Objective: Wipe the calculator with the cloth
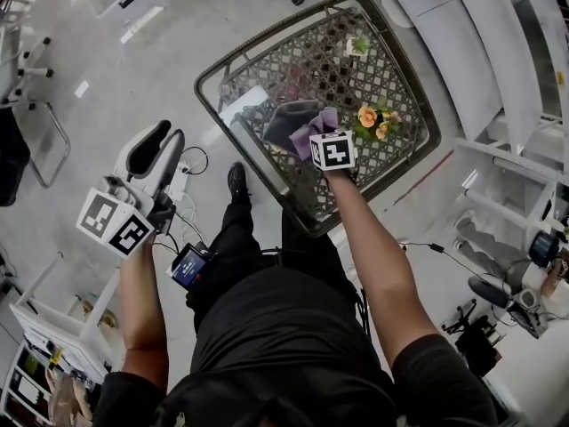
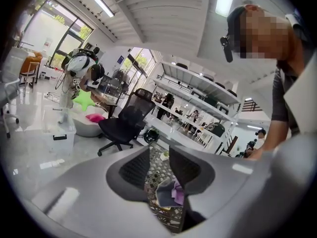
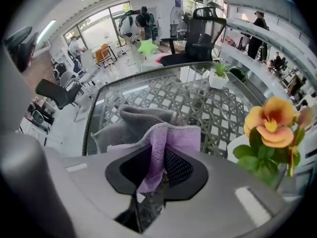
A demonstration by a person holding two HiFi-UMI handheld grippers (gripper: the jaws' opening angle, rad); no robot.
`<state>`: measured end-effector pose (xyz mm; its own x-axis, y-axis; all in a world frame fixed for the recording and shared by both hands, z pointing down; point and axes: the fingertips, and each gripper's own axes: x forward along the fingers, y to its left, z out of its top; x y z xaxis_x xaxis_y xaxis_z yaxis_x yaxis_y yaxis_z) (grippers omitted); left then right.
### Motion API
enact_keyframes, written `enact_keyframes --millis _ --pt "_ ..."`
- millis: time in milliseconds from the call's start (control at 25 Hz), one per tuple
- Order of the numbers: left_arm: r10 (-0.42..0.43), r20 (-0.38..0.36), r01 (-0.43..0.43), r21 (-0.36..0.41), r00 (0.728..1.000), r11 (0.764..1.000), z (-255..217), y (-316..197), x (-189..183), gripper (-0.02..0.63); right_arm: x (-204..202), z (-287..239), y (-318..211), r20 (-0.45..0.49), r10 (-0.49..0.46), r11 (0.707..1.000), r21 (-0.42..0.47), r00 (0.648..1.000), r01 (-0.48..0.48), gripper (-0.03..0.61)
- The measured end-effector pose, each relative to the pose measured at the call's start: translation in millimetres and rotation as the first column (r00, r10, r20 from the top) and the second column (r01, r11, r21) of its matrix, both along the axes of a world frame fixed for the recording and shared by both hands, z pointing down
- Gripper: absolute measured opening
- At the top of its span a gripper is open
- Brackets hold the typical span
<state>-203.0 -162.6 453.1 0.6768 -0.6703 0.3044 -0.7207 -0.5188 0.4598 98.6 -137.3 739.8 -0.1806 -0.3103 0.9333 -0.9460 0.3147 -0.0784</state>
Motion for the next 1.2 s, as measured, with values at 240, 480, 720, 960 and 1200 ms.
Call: enact_keyframes --millis 240,480,720,960,1200 --pt "0.033 -0.009 -0.033 0.008 0.999 0.999 -1 -7 14 0.141 17 -5 21 -0.101 0.005 1.000 -0.026 0.995 -0.007 0.074" --pt "0.048 -0.007 -0.048 0.011 0.999 0.999 -3 -12 18 0.141 1 -12 8 -0.296 -0.269 0.957 0.025 0.917 0.289 0.074" --pt "0.036 -0.006 -0.036 0.002 0.999 0.999 2 -8 13 0.141 -20 5 -4 -0.305 -0.336 0.935 0.003 0.891 0.353 0.074" --pt "0.013 -0.005 -0.013 -0.011 1.000 1.000 7 -2 5 0.141 -37 15 -6 -0.293 -0.367 0.926 -0.029 0.883 0.375 0.074" --pt "0.005 -0.009 -0.005 -0.011 1.000 1.000 9 1 1 0.141 -65 14 -20 -0.260 -0.376 0.922 -0.011 0.889 0.387 0.075"
